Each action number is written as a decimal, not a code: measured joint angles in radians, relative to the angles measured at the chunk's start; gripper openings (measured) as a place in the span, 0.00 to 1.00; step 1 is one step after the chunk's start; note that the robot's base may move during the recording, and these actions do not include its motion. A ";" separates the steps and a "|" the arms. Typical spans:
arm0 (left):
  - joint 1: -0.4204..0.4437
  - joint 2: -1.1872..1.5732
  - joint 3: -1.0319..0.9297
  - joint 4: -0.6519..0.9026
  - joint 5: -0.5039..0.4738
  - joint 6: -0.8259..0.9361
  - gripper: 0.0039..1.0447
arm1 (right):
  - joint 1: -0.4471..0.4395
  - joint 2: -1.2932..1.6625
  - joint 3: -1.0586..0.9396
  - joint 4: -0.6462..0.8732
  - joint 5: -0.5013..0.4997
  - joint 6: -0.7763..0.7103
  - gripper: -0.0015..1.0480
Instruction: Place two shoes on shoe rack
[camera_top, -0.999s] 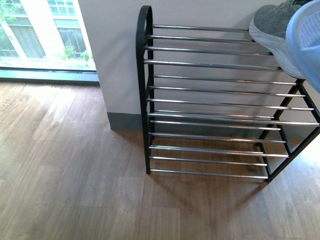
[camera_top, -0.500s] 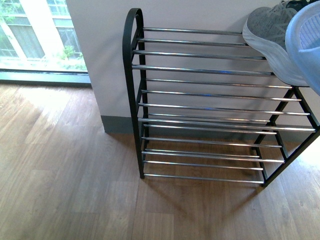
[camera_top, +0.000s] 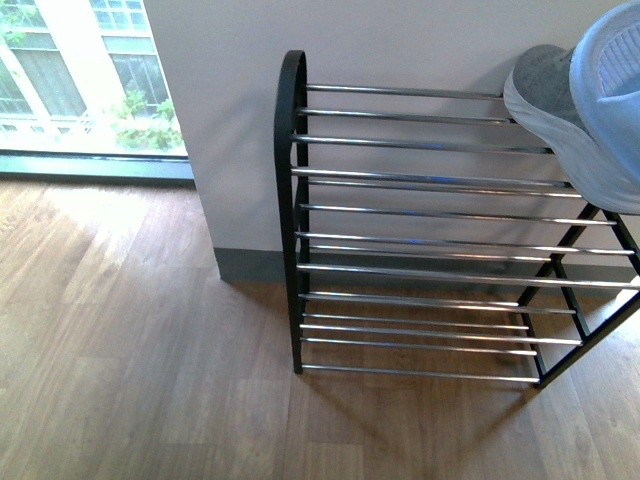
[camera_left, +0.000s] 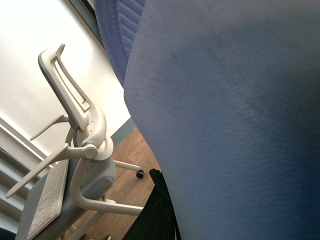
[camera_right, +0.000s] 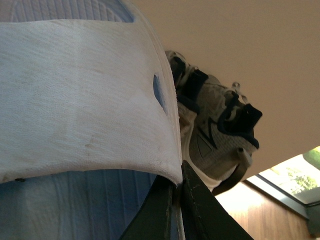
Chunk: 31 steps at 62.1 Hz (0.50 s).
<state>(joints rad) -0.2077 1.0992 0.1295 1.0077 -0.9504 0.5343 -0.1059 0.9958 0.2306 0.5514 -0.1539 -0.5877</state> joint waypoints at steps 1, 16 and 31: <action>0.000 0.000 0.000 0.000 0.000 0.000 0.01 | 0.000 0.000 0.000 0.000 0.000 0.000 0.01; 0.002 -0.001 0.000 0.000 -0.003 0.000 0.01 | 0.004 0.002 0.000 0.000 -0.009 0.001 0.01; 0.001 -0.001 0.000 0.000 0.000 0.000 0.01 | 0.116 0.026 0.031 0.114 -0.124 0.335 0.01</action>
<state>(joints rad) -0.2066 1.0985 0.1295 1.0077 -0.9508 0.5346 0.0097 1.0218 0.2611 0.6659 -0.2783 -0.2523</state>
